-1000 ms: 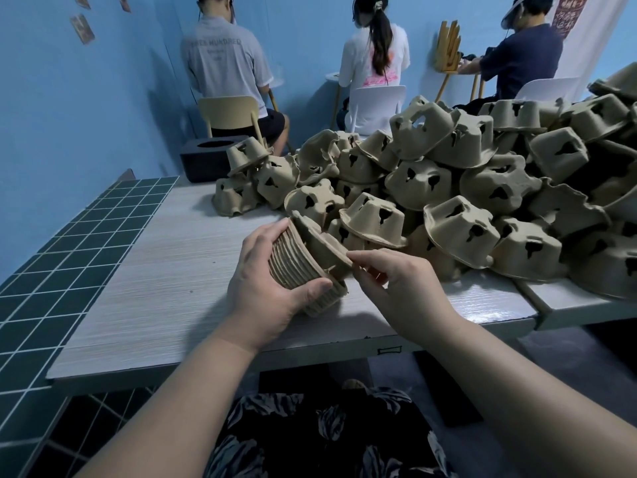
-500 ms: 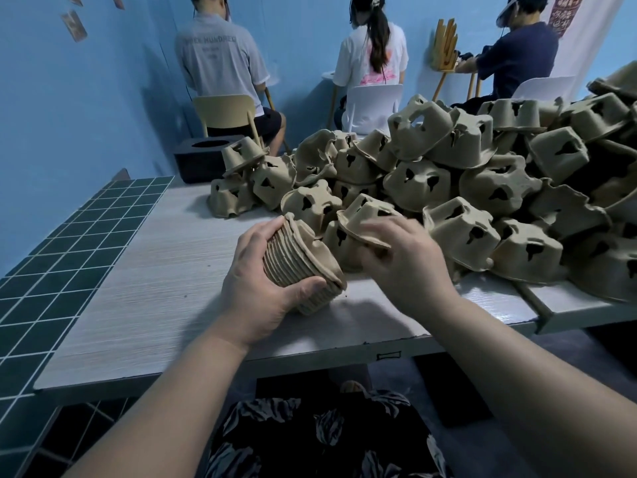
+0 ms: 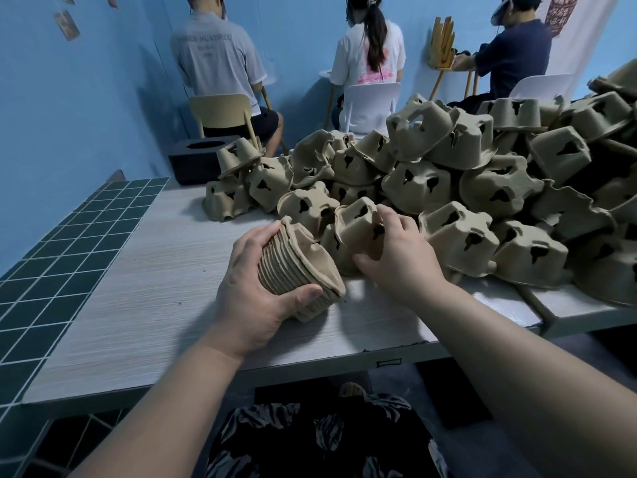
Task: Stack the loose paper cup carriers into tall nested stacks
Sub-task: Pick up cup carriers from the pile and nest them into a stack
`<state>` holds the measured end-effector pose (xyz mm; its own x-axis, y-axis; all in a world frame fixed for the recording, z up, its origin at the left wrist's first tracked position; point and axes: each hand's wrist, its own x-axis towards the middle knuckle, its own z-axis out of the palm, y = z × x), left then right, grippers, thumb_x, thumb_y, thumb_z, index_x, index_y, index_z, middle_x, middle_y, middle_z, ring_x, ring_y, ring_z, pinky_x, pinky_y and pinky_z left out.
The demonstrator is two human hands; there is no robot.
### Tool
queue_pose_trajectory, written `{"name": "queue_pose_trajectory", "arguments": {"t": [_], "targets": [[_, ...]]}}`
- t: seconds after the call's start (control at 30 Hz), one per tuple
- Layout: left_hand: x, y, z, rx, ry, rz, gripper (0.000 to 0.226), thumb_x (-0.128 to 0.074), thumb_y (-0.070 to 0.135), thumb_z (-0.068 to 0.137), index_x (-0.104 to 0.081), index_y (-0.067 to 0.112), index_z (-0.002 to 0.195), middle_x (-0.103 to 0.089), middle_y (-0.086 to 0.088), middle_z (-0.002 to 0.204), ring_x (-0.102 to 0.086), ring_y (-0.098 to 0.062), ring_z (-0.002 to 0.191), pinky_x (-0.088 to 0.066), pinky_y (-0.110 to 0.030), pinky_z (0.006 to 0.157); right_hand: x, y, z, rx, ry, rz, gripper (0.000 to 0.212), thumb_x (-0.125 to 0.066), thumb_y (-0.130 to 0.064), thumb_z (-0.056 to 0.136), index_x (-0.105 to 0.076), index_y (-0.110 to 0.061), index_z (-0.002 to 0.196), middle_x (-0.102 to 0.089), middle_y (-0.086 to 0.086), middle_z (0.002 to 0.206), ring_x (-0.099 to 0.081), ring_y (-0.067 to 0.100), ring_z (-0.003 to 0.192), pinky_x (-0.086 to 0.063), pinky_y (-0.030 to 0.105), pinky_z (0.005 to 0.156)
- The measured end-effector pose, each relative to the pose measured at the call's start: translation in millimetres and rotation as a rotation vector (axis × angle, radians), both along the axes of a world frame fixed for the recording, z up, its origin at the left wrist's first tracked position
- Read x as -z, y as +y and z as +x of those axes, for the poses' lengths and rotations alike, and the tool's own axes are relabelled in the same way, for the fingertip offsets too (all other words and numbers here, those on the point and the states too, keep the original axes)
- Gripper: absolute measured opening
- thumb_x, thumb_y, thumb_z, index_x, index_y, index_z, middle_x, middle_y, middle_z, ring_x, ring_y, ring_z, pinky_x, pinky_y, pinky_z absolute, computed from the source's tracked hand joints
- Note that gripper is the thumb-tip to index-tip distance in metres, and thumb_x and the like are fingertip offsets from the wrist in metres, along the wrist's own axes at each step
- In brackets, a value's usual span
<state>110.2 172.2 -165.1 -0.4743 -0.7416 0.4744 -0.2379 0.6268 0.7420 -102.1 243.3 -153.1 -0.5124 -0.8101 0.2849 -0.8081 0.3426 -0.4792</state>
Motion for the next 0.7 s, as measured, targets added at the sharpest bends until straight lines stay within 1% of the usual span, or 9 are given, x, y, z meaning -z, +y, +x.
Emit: {"name": "queue_pose_trajectory", "arguments": {"t": [0.07, 0.13, 0.2, 0.3, 0.4, 0.47, 0.57, 0.63, 0.7], "targets": [[0.4, -0.1, 0.3, 0.002, 0.004, -0.006, 0.097, -0.07, 0.076, 0.053, -0.04, 0.039, 0.137, -0.044, 0.012, 0.137, -0.04, -0.001, 0.13, -0.03, -0.016, 0.108, -3.5, -0.6, 1.2, -0.004, -0.029, -0.029, 0.081, -0.067, -0.039, 0.083, -0.021, -0.024, 0.149, -0.042, 0.008, 0.137, -0.047, 0.027, 0.121, -0.039, 0.034, 0.093], [0.9, -0.5, 0.4, 0.006, 0.01, -0.01, 0.099, -0.067, 0.082, 0.053, -0.04, 0.039, 0.137, -0.044, 0.013, 0.137, -0.041, -0.001, 0.13, -0.031, -0.015, 0.107, -6.0, -0.3, 2.4, -0.028, -0.029, -0.034, 0.083, -0.067, -0.036, 0.084, -0.018, -0.022, 0.15, -0.044, 0.009, 0.135, -0.046, 0.027, 0.121, -0.037, 0.033, 0.095], [1.0, -0.7, 0.3, 0.009, 0.017, -0.009, 0.099, -0.065, 0.085, 0.053, -0.04, 0.039, 0.137, -0.044, 0.013, 0.137, -0.04, -0.001, 0.13, -0.031, -0.015, 0.108, -6.1, 0.2, 3.1, -0.047, -0.022, -0.018, 0.086, -0.067, -0.033, 0.083, -0.016, -0.022, 0.151, -0.045, 0.008, 0.135, -0.047, 0.027, 0.12, -0.037, 0.033, 0.095], [1.2, -0.8, 0.3, 0.014, 0.017, -0.013, 0.099, -0.065, 0.085, 0.053, -0.04, 0.038, 0.137, -0.044, 0.013, 0.137, -0.04, 0.0, 0.13, -0.03, -0.014, 0.107, -7.1, 0.4, 2.3, -0.009, 0.016, 0.004, 0.089, -0.069, -0.041, 0.079, -0.018, -0.025, 0.15, -0.041, 0.007, 0.133, -0.049, 0.028, 0.116, -0.041, 0.034, 0.091], [1.7, -0.9, 0.5, 0.013, 0.02, -0.013, 0.099, -0.064, 0.086, 0.053, -0.041, 0.038, 0.137, -0.045, 0.013, 0.136, -0.041, 0.0, 0.13, -0.03, -0.01, 0.106, -14.2, -2.8, 1.1, -0.021, 0.063, -0.013, 0.088, -0.069, -0.043, 0.077, -0.023, -0.025, 0.149, -0.031, 0.002, 0.144, -0.05, 0.027, 0.119, -0.043, 0.035, 0.093], [1.8, -1.3, 0.0, 0.012, 0.022, -0.014, 0.099, -0.064, 0.085, 0.054, -0.041, 0.037, 0.137, -0.045, 0.012, 0.137, -0.041, 0.0, 0.13, -0.03, -0.008, 0.106, -18.2, -7.9, -0.9, -0.074, 0.09, 0.004, 0.087, -0.067, -0.04, 0.077, -0.02, -0.027, 0.149, -0.033, 0.0, 0.147, -0.052, 0.027, 0.118, -0.044, 0.035, 0.091], [1.8, -1.9, 0.0, 0.012, 0.027, -0.018, 0.099, -0.065, 0.085, 0.054, -0.042, 0.036, 0.137, -0.045, 0.012, 0.137, -0.041, 0.0, 0.13, -0.029, -0.008, 0.107, -18.5, -13.6, -3.7, -0.123, 0.125, 0.076, 0.087, -0.065, -0.034, 0.076, -0.018, -0.031, 0.149, -0.048, 0.002, 0.131, -0.056, 0.029, 0.109, -0.045, 0.034, 0.083], [2.0, -1.8, 0.0, 0.009, 0.025, -0.013, 0.1, -0.065, 0.085, 0.054, -0.042, 0.035, 0.138, -0.045, 0.011, 0.137, -0.04, 0.001, 0.131, -0.029, -0.008, 0.107, -16.7, -11.0, -4.0, -0.115, 0.136, 0.057, 0.085, -0.066, -0.031, 0.077, -0.02, -0.032, 0.148, -0.05, 0.003, 0.125, -0.057, 0.031, 0.104, -0.046, 0.035, 0.082], [2.7, -1.8, -0.2, 0.003, 0.021, -0.015, 0.101, -0.064, 0.086, 0.054, -0.042, 0.035, 0.138, -0.046, 0.01, 0.138, -0.041, -0.001, 0.131, -0.03, -0.012, 0.109, -15.9, -3.6, -2.7, -0.099, 0.127, -0.026, 0.084, -0.068, -0.028, 0.079, -0.021, -0.034, 0.148, -0.048, 0.003, 0.124, -0.056, 0.03, 0.101, -0.045, 0.034, 0.079]]}}
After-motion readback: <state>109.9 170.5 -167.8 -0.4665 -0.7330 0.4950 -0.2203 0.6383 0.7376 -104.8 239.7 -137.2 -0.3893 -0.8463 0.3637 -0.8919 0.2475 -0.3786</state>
